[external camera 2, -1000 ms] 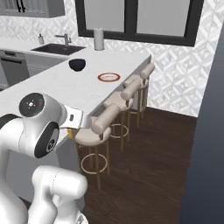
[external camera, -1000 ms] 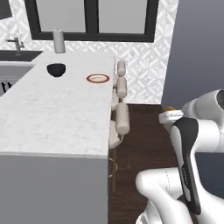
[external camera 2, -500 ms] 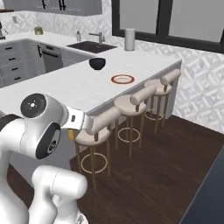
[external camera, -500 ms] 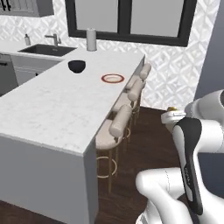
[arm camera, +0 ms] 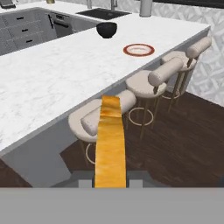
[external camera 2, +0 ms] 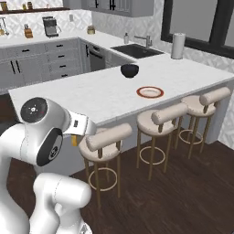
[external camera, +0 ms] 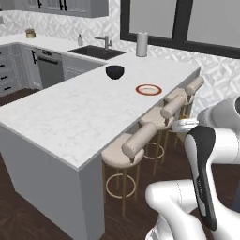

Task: Start the toaster. Once the lever pops up, take the bread to the plate on the dining counter.

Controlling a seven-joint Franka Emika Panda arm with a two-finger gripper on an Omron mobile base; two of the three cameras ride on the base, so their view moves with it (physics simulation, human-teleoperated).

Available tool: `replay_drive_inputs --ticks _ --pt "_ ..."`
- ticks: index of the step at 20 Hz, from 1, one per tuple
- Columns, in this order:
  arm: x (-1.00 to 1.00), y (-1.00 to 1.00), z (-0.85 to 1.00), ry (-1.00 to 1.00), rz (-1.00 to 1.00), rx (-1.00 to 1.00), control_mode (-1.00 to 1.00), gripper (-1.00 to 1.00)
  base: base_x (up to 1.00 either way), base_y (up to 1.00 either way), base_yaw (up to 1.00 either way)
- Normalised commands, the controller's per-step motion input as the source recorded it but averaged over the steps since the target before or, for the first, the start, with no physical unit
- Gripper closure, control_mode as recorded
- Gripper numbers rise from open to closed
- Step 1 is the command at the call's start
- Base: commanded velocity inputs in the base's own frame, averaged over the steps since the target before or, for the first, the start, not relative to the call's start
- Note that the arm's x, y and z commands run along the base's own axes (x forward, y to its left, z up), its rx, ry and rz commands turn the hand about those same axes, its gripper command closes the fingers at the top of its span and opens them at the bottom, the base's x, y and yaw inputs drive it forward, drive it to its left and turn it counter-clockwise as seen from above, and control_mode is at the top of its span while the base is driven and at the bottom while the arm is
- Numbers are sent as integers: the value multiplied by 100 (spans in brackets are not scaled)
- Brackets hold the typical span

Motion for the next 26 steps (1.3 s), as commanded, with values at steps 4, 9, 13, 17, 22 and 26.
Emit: replay_drive_inputs --ticks 4,9,13,17,22,26 --pt "0 0 0 0 0 0 100 100 37 -99 41" --pt "0 0 0 0 0 0 100 100 40 -100 33" --pt "0 0 0 0 0 0 100 100 40 -100 34" --pt "0 0 0 0 0 0 100 100 29 -100 39" --pt "0 0 0 0 0 0 100 100 13 -100 41" --pt "0 0 0 0 0 0 100 100 15 -80 50"
